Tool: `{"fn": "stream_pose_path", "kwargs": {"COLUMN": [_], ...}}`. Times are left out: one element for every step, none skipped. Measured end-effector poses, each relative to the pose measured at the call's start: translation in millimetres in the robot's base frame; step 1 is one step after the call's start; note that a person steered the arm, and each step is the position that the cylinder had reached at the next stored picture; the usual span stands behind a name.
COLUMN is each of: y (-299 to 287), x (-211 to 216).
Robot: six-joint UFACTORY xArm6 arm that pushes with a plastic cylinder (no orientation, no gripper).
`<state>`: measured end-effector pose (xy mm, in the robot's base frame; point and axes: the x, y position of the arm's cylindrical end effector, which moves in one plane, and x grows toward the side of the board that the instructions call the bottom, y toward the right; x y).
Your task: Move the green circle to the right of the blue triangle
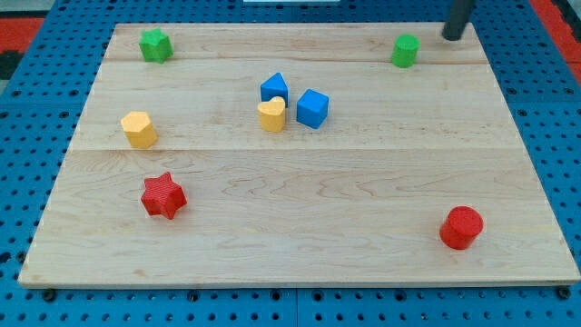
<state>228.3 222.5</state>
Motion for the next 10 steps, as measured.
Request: {"fn": "stream_pose_path", "kwargs": {"y": [-90,-165,-127,-148,-136,-178,-204,-179,-108,-102], "x": [37,61,86,91,74,83,110,92,88,90]}}
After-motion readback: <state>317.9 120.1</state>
